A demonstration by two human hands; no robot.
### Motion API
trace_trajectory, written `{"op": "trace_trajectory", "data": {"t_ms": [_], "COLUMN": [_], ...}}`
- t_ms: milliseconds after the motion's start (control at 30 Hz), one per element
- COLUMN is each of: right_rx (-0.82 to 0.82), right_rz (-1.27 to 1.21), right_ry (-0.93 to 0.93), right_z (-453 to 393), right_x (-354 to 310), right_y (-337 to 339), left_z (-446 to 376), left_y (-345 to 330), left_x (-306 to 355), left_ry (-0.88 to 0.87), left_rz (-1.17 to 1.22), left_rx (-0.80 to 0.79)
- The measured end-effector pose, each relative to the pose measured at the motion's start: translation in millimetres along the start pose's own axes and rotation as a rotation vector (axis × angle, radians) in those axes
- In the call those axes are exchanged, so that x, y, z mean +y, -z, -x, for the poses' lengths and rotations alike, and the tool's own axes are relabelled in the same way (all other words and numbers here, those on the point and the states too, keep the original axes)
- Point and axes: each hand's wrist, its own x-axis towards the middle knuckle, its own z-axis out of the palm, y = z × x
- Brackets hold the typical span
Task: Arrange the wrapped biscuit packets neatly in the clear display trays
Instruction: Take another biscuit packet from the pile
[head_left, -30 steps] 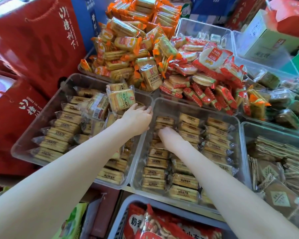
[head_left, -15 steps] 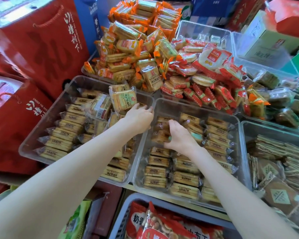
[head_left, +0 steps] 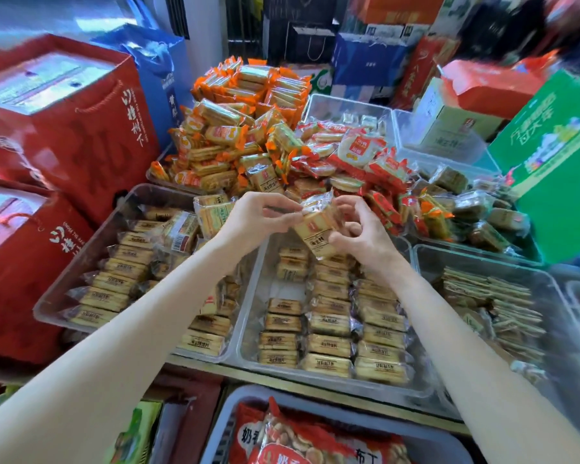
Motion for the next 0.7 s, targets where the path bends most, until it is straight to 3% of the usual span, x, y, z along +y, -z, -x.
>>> {"op": "trace_trajectory", "data": {"t_ms": [167, 333, 433, 567, 700], "right_rx": [-0.031, 0.003, 0.011, 0.057, 0.052], "right_rz": [-0.090, -0.122, -0.005, 0.303, 0.327], "right_ry": [-0.016, 0.014, 0.053, 0.163, 0.230], "right_z": [24.7, 44.9, 53.1, 59.1, 68.3], "right_x": [-21.2, -40.7, -49.0, -58.2, -74.5], "right_y": [13.3, 16.1, 20.2, 23.7, 26.7], "left_z": [15.4, 36.7, 45.0, 54.0, 62.5], "left_y": [-2.1, -1.8, 4.9, 13.8, 10.5], "left_x": [22.3, 41.7, 49.0, 75.8, 94.1], "left_ry": [-0.231, -0.127, -0.055, -0.176, -0.293], "left_rz": [-0.238, 0.029, 0.010, -0.171, -0.242], "left_rx": [0.116, 0.141, 0.062, -0.071, -0.001]}}
